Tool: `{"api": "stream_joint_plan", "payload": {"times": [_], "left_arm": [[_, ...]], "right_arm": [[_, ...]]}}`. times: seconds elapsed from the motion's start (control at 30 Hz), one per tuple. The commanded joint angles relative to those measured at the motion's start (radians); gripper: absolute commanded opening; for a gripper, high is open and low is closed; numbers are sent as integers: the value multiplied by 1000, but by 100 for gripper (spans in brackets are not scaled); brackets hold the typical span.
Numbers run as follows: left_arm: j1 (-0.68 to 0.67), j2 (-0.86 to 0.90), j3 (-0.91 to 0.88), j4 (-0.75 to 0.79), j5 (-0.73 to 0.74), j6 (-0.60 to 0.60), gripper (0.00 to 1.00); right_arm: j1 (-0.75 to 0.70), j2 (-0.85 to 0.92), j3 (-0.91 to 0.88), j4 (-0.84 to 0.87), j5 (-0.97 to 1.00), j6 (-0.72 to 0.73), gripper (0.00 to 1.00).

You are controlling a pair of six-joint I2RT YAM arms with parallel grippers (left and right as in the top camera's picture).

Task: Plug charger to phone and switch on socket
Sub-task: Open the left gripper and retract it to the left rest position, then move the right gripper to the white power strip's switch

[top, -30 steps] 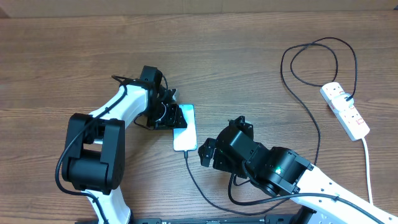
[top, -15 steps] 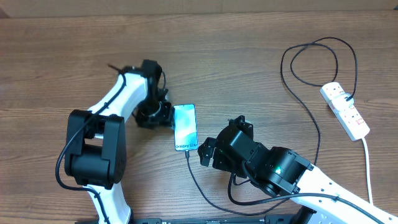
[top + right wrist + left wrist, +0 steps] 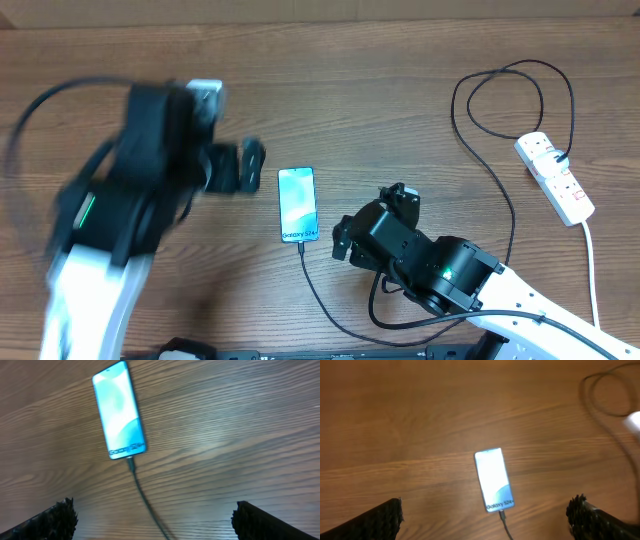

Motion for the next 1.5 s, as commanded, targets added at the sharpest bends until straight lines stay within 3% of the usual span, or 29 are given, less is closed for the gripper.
{"api": "stream_joint_plan", "payload": {"times": [0.0, 0.2, 0.37, 0.67, 1.1, 1.47], "left_arm": [[-51, -143, -32, -51, -137, -87, 100], [-63, -357, -99, -190, -263, -126, 100], [-63, -410, -122, -206, -253, -125, 100], [-62, -419, -132, -224, -252, -125, 100], [-58, -452, -132, -224, -252, -125, 100], [147, -685, -132, -224, -252, -125, 100]], "right_arm": [[-5, -6, 4, -24, 109, 3, 100], [-29, -100, 6, -71, 226, 5, 100], [-117, -196, 6, -143, 263, 6, 100], [-461, -297, 5, -336, 263, 19, 100], [-874, -298, 5, -364, 229, 18, 100], [-1028, -234, 5, -327, 214, 3, 100]]}}
